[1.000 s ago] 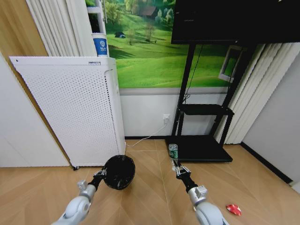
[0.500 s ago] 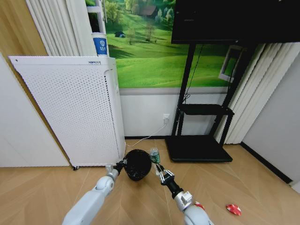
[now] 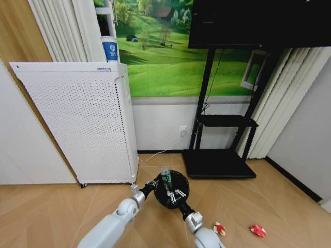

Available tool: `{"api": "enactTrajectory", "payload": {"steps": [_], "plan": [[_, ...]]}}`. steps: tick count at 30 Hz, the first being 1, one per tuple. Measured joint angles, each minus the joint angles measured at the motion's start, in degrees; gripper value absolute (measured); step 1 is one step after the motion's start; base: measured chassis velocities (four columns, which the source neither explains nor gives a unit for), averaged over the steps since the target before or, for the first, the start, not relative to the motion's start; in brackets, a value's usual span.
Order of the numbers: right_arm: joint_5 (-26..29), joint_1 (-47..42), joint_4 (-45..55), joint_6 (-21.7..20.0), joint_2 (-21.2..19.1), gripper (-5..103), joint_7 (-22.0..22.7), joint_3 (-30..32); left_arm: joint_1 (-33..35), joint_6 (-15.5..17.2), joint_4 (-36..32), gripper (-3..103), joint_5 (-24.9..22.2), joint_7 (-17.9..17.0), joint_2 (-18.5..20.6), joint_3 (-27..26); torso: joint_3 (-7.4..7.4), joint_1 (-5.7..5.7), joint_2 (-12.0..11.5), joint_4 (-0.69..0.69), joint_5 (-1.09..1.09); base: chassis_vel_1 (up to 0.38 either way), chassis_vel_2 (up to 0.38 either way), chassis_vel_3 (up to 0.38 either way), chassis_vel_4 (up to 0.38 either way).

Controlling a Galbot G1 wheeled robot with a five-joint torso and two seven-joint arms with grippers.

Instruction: Pick up the trash bin and place the garbage on the floor into it.

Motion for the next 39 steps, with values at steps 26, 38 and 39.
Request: {"api": "enactTrajectory", "payload": {"steps": [26,38,39], "plan": [[0.6,-7.1,7.5,-1.2,-2.1,99,4.6,13.4,3.1,-1.2,1.1,7,0.4,-1.5,0.6,-8.4,0.00,0.00,0.0,0.01,-0.01,0.000,0.000,0.000,0.000],[-6.3,-7.6,-11.5,5.0,-0.4,100,8.7,16.9,8.5,-1.3,-2.6,7,1.0,-1.8,2.4,-14.5,0.00,0.00,0.0,0.00,0.01,0.000,0.000,0.000,0.000],[-6.4,-7.5,-13.5,5.3,-0.4,100,8.5,16.8,8.9,-1.3,-3.2,7,1.0,-1.8,2.7,-14.9,0.00,0.00,0.0,-0.01,0.02,0.000,0.000,0.000,0.000]]}}
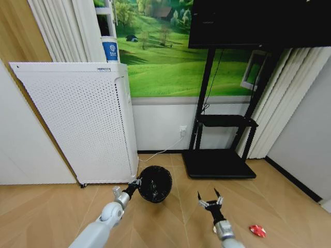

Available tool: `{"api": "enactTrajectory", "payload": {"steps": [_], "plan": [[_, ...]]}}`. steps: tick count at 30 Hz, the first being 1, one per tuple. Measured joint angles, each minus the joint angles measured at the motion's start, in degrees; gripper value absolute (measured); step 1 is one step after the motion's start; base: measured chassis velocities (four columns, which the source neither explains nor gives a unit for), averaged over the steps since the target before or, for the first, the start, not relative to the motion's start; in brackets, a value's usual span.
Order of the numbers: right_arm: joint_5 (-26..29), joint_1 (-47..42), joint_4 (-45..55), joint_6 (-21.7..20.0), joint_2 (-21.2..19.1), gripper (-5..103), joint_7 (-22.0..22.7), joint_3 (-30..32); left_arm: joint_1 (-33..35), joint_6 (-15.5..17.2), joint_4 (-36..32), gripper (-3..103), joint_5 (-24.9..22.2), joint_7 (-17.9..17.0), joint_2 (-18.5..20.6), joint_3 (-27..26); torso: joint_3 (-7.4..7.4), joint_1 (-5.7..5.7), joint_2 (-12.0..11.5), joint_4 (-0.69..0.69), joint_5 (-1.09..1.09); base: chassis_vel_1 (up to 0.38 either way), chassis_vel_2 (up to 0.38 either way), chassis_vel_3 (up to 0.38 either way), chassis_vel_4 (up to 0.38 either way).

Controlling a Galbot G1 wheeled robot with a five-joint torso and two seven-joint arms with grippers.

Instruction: Pick up the trash bin and place the garbage on the floor into it.

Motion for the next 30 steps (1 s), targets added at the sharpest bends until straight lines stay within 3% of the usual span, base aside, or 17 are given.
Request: {"api": "enactTrajectory", "payload": {"steps": [13,16,21,27,30], "plan": [[-2.5,-0.8,-8.5,4.4,-1.1,100,-0.6,0.7,2.6,0.0,-1.8,7,0.3,-0.1,0.5,-2.4,0.00,0.00,0.0,0.00,-0.02,0.000,0.000,0.000,0.000],[-8.5,-0.5,-10.6,8.5,-1.5,100,-0.2,2.4,3.1,0.0,-2.0,7,0.5,-0.2,0.6,-3.0,0.00,0.00,0.0,0.01,-0.03,0.000,0.000,0.000,0.000],[-9.7,-0.4,-11.5,9.7,-1.7,100,-0.2,2.6,3.4,0.0,-2.1,7,0.6,-0.2,0.8,-3.3,0.00,0.00,0.0,0.01,-0.03,0.000,0.000,0.000,0.000],[-12.4,-0.7,-12.5,15.9,-1.6,100,-1.3,3.0,4.0,0.0,-2.5,7,0.9,-0.3,0.7,-3.7,0.00,0.00,0.0,0.00,-0.02,0.000,0.000,0.000,0.000],[-14.0,-0.7,-12.8,16.8,-1.6,100,-1.8,3.4,4.2,0.0,-2.5,7,0.9,-0.3,0.7,-3.9,0.00,0.00,0.0,0.01,-0.03,0.000,0.000,0.000,0.000]]}}
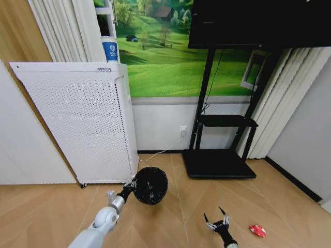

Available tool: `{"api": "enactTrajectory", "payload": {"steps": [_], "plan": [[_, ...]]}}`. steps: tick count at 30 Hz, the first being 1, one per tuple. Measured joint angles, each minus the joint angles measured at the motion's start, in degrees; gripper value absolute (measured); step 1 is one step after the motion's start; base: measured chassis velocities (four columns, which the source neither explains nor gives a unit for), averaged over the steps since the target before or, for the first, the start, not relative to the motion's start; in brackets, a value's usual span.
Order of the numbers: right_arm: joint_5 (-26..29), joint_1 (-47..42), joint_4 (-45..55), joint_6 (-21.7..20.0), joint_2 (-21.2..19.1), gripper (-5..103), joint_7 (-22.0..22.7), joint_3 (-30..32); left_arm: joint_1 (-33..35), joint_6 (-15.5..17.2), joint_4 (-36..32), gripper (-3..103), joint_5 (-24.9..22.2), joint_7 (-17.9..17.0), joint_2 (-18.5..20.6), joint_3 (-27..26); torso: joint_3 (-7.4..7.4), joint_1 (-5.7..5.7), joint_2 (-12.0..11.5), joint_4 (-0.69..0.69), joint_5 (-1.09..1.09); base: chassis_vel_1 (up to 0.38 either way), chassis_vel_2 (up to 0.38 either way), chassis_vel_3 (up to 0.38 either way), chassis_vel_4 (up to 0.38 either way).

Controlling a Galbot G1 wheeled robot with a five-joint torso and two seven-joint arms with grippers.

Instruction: Pick up the trash bin and place the garbage on the floor into it.

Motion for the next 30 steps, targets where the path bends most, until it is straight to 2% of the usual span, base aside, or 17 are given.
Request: {"api": "enactTrajectory", "payload": {"steps": [4,8,17,19,21,30], "plan": [[-1.3,0.2,-2.3,0.3,-0.3,100,-1.0,0.1,0.1,0.0,-0.1,7,0.0,0.0,-0.1,-0.3,0.00,0.00,0.0,-0.01,0.01,0.000,0.000,0.000,0.000],[-3.0,1.3,-6.7,-1.2,-0.6,100,-3.3,-0.3,0.4,0.0,-0.1,7,0.1,0.0,-0.1,-0.7,0.00,0.00,0.0,-0.02,-0.01,0.000,0.000,0.000,0.000],[-5.5,12.0,-20.7,-4.0,-0.6,100,-7.2,-2.7,1.4,-0.1,-0.4,7,0.6,0.2,-0.2,-1.1,0.00,0.00,0.0,0.00,0.01,0.000,0.000,0.000,0.000],[-5.7,13.9,-22.5,-4.3,-0.8,103,-7.5,-2.9,1.4,-0.1,-0.4,7,0.6,0.3,-0.2,-1.2,0.01,0.00,0.0,0.00,0.00,0.000,0.000,0.000,0.000],[-6.1,17.0,-25.5,-4.9,-1.4,100,-8.3,-3.1,1.4,-0.1,-0.5,7,0.7,0.3,-0.3,-1.3,0.00,0.00,0.0,0.02,0.02,0.000,0.000,0.000,0.000],[-5.0,15.5,-26.2,-5.7,-4.8,99,-9.7,-2.5,1.2,-0.4,0.1,7,1.5,1.1,-0.5,-1.5,0.00,0.00,0.0,-0.03,0.01,0.000,0.000,0.000,0.000]]}}
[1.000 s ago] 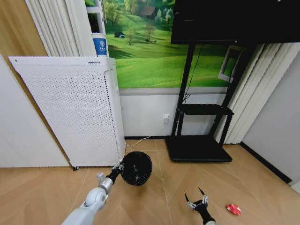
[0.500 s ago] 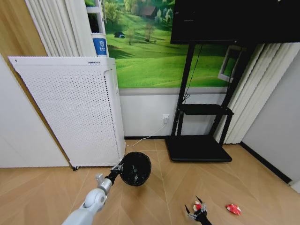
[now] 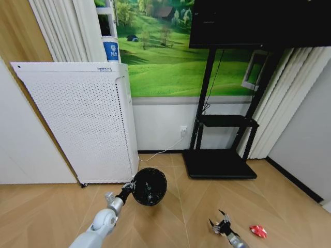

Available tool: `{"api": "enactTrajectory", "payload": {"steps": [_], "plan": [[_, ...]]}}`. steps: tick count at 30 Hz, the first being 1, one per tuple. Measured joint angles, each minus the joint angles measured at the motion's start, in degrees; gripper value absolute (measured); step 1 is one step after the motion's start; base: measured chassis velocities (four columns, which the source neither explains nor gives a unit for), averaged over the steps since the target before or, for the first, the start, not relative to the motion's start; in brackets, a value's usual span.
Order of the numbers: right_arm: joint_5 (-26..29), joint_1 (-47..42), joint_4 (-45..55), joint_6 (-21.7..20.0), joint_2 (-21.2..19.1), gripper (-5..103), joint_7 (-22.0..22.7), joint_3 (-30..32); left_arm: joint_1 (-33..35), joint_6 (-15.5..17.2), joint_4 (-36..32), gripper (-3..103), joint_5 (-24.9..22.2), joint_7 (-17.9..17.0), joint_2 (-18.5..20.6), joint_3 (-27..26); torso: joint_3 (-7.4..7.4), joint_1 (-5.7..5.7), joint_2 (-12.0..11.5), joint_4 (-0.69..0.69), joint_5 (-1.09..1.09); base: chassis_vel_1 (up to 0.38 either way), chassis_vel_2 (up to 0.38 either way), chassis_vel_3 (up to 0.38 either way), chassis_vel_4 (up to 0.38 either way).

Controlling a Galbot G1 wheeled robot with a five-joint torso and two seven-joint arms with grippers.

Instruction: Pick up the trash bin and place the garbage on the floor into it.

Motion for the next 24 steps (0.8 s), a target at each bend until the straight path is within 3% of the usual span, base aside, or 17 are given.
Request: {"api": "enactTrajectory", "payload": {"steps": [13,24], "plan": [[0.9,-1.9,-1.5,0.7,0.5,103,-1.7,0.3,-0.3,-0.4,0.5,7,0.4,0.0,-0.3,0.3,0.00,0.00,0.0,0.02,-0.01,0.000,0.000,0.000,0.000],[-0.2,-1.0,-2.4,-2.6,-0.2,85,-3.8,0.1,-0.4,-0.4,-0.2,7,0.2,0.3,0.5,0.2,0.00,0.00,0.0,0.03,-0.01,0.000,0.000,0.000,0.000]]}}
